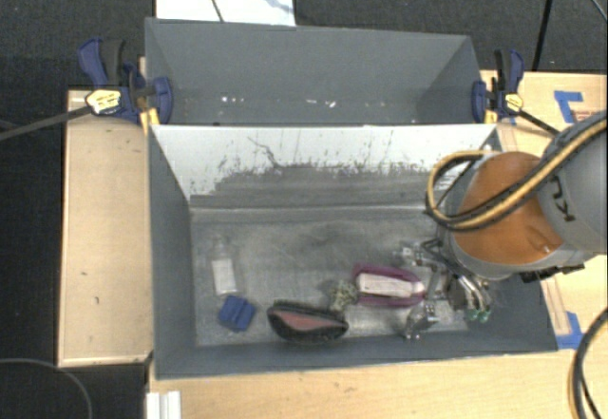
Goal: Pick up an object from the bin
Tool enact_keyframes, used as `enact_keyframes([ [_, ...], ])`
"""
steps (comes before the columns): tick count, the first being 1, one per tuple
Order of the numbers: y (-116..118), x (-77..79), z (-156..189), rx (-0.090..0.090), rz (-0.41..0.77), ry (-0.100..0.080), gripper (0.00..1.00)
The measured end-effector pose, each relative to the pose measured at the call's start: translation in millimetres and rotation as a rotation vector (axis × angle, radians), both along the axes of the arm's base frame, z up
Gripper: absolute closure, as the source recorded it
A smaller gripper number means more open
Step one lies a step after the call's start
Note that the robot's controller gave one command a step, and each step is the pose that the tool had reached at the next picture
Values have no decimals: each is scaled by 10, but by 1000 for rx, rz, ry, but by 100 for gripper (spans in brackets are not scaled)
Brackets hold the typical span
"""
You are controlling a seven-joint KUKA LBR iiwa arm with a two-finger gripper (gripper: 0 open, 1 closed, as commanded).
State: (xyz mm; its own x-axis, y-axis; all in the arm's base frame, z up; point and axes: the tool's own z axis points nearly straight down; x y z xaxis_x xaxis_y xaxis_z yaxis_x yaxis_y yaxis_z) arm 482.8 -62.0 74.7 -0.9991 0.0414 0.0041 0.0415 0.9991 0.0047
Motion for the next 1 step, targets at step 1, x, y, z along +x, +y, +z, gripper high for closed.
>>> enact_keyframes([
  [1,-46,14,37,-5,1,-6,100],
])
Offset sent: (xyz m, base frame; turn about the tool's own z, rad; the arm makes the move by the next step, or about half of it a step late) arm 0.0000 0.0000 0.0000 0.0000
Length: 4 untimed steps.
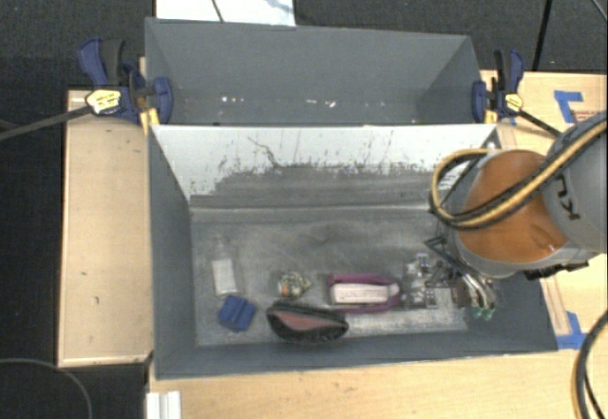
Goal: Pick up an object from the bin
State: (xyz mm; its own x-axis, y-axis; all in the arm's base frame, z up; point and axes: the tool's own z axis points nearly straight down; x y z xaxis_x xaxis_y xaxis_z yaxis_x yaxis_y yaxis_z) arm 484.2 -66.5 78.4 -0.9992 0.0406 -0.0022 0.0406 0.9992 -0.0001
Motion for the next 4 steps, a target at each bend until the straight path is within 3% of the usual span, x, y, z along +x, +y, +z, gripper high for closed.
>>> enact_keyframes([
  [1,-1,0,0,0,4,0,0],
  [2,597,-50,-35,0,11,-9,0],
  [3,569,-69,-43,0,12,-2,100],
  [4,365,-12,1253,-1,272,-4,100],
])
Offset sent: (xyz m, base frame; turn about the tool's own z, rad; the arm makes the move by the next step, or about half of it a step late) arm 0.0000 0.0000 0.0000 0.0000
